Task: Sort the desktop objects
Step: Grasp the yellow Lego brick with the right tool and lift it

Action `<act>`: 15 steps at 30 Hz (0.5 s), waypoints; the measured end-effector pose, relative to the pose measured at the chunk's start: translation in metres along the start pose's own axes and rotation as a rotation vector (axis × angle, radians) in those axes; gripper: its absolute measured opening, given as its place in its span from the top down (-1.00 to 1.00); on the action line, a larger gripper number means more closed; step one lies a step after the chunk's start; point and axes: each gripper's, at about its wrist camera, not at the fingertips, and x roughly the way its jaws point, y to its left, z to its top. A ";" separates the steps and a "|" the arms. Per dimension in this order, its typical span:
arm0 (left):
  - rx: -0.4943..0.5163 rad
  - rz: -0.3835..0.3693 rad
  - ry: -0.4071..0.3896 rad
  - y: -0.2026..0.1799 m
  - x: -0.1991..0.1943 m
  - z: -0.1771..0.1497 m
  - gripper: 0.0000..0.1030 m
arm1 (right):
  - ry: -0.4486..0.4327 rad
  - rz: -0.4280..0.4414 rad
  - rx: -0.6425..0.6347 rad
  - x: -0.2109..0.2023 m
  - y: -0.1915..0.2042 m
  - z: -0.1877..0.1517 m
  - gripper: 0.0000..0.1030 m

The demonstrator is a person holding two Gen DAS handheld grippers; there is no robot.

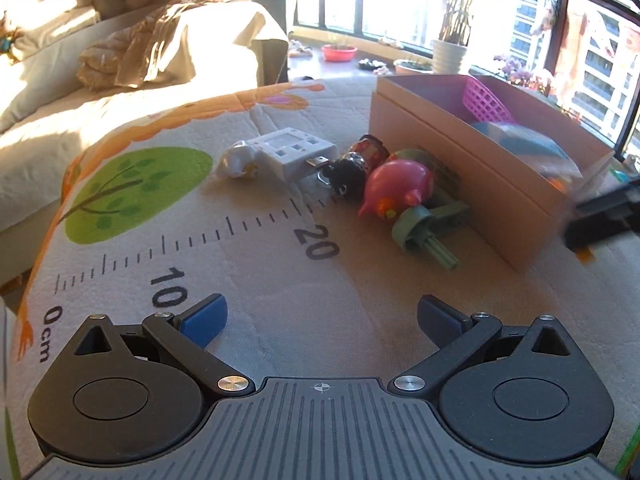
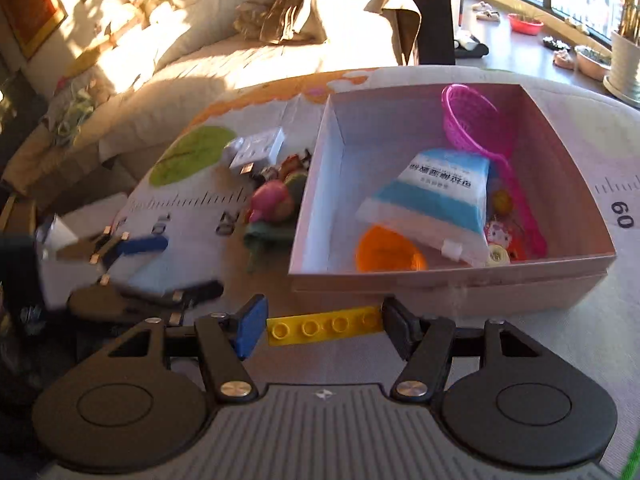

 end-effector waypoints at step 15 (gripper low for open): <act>-0.008 -0.050 -0.037 -0.026 0.007 0.019 -1.00 | -0.184 -0.162 -0.081 0.007 -0.002 -0.039 -0.42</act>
